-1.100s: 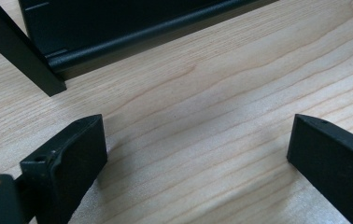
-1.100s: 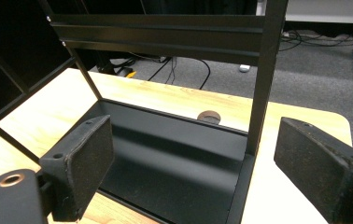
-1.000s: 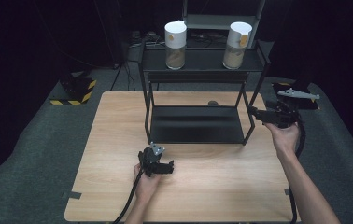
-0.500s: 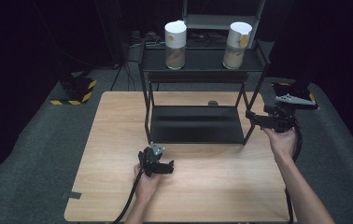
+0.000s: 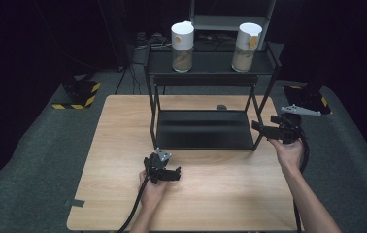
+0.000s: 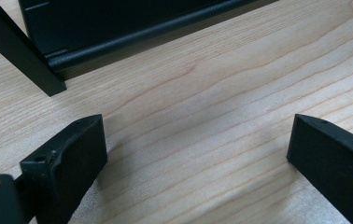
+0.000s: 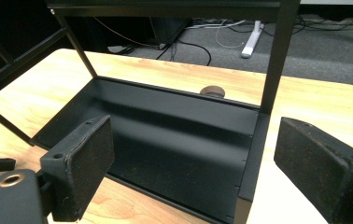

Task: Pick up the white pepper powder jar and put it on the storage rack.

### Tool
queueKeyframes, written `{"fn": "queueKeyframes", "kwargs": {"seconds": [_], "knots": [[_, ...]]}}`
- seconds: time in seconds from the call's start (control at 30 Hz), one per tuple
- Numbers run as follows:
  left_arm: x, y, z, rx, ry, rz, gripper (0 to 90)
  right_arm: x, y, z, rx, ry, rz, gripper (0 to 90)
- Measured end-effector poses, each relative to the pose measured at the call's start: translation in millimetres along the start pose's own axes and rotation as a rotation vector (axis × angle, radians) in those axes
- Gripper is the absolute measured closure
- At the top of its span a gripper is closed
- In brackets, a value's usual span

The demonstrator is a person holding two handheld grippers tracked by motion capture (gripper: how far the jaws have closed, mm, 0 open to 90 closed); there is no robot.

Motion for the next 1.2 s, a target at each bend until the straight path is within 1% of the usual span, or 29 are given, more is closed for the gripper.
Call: {"fn": "queueKeyframes", "kwargs": {"seconds": [0.23, 0.37, 0.53, 1.2], "knots": [[0.0, 0.0, 0.0, 0.001, 0.0, 0.0, 4.9, 2.8, -1.2, -7.0, 0.008, -0.002, 0.007, 11.3], [-0.1, -0.3, 0.0, 0.002, 0.0, 0.001, 5.2, 5.7, -1.4, -12.2, 0.015, 0.006, 0.007, 11.2], [-0.1, -0.2, 0.0, 0.002, 0.0, 0.0, 5.3, 9.3, -1.5, -17.7, 0.009, 0.013, 0.005, 10.9], [-0.2, -0.3, -0.1, 0.002, 0.0, 0.0, 5.3, 20.1, -2.3, -36.2, 0.02, 0.046, -0.003, 10.8]]}}
Point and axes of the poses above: each handheld gripper's, and its own axes: x roughly forward along the jaws, z roughly out of its top, y roughly to its left, the point moved 6 cm from there along x, roughly forward along the jaws, and after that the axes turned 10 degrees about x, right-handed, at the moved point
